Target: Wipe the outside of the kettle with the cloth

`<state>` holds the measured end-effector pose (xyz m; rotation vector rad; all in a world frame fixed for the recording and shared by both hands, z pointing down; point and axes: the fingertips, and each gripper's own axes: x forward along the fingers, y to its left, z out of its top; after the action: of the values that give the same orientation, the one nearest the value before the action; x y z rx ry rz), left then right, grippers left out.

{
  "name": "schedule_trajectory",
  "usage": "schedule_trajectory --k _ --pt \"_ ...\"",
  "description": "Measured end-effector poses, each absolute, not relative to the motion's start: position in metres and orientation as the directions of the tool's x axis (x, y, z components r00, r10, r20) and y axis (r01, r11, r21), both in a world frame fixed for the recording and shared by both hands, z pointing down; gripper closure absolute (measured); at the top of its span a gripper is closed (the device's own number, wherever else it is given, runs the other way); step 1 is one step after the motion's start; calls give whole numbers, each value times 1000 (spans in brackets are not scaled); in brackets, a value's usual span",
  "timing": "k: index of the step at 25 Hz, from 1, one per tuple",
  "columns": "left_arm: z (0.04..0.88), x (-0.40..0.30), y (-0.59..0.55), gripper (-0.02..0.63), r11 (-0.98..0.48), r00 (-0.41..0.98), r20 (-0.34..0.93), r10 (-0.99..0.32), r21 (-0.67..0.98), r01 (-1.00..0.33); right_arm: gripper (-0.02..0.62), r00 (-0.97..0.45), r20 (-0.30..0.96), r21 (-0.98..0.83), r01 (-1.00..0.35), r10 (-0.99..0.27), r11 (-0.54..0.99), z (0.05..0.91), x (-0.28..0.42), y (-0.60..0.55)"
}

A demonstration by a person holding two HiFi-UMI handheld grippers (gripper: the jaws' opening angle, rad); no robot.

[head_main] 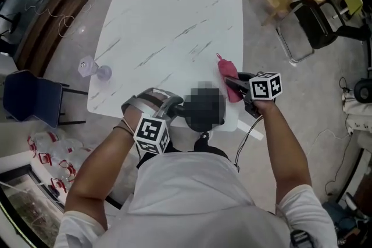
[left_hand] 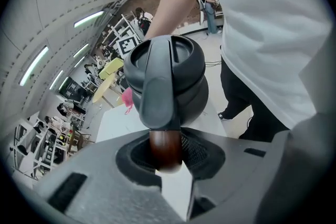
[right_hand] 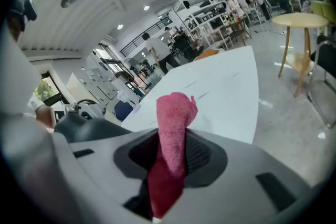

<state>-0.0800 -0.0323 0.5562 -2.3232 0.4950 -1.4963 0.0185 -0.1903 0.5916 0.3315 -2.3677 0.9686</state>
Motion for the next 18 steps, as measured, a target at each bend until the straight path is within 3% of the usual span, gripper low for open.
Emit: schedule_trajectory --k 4,7,11,18 --pt "552 -72 -31 509 -875 380 801 -463 -482 -50 472 -837 544 -513 -270 65 815 520 13 -176" --pt "553 -71 -34 509 -873 374 808 -455 -488 -7 471 -807 525 -522 -55 270 851 476 -7 -136" --pt "554 -74 -41 508 -872 343 822 -454 -489 18 471 -662 552 -544 175 507 821 451 -35 -83" --pt "549 -65 -39 508 -875 310 840 -446 -481 43 472 -407 720 -491 274 562 827 476 -65 -62"
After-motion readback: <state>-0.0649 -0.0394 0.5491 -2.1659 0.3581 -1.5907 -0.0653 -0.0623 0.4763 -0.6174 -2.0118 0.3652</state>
